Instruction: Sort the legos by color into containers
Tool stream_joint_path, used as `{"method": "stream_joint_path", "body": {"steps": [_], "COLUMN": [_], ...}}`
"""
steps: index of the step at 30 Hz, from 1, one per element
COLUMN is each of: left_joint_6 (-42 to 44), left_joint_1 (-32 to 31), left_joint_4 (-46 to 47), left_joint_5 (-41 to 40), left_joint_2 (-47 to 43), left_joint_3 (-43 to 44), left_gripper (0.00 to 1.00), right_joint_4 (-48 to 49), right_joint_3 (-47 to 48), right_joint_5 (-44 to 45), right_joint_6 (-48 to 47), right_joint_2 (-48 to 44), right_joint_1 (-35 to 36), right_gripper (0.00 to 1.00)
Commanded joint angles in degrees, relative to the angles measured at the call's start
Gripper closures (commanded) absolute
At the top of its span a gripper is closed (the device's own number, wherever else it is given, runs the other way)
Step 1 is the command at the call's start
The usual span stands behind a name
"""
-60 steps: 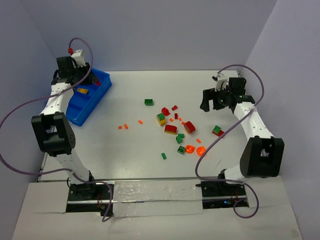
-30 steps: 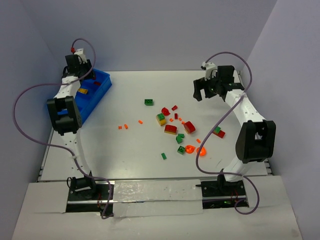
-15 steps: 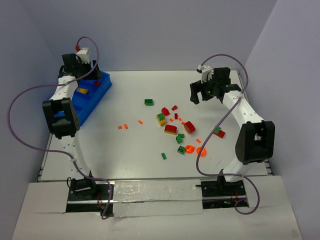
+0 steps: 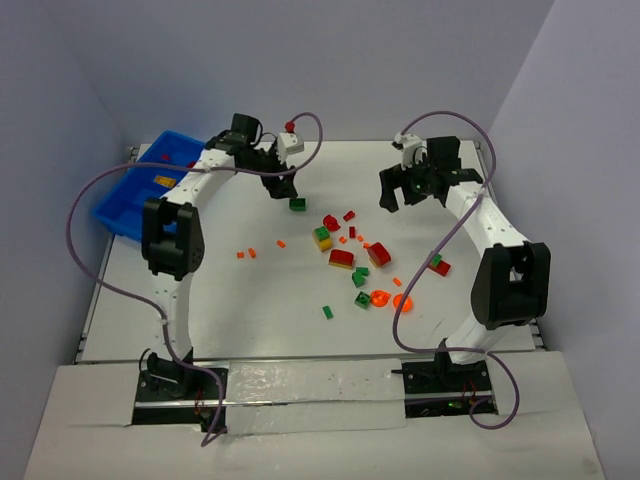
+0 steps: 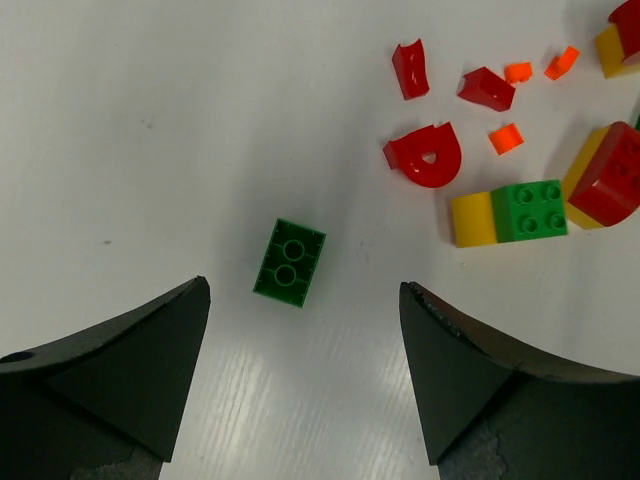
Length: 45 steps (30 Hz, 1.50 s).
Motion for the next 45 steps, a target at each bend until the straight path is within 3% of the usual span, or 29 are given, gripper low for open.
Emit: {"method": "stream_joint_path", "body": {"steps": [1, 10, 19, 31, 37, 45], "left_joint_6": [3.0, 3.8, 7.2, 11.1, 12.5, 14.0], "left_joint_1": [1.0, -0.5, -2.3, -5.7, -4.9, -3.3], "left_joint_4": [1.6, 4.5, 4.1, -5.5, -6.8, -7.2], "left_joint_5": [4.6, 7.0, 6.8, -2.8, -8.7, -9.7], "left_joint_2": [4.0, 11.6, 14.2, 16.5, 16.5, 15.1], "left_joint_3": [3.0, 8.2, 7.4, 12.4, 11.3, 8.8], "left_gripper": [0.12, 0.10, 0.11, 0.21, 0.21, 0.25], "right_joint_4": [-0.7, -1.2, -1.2, -1.1, -0.7, -0.9], "right_joint_3": [3.1, 4.7, 5.7, 6.7, 7.7, 8.5], "right_joint_5": [-1.0, 0.2, 1.3, 1.1, 0.3, -0.3], "right_joint_6": [-0.9, -1.9, -2.6, -2.1, -1.7, -1.7], "right_joint_2": [-1.7, -1.4, -0.8, 0.2, 1.2, 2.1], "right_joint_1": [0.0, -0.1, -1.0, -1.7, -1.8, -1.8], "right_gripper": [0.00, 0.00, 0.00, 0.00, 0.00, 0.00]}}
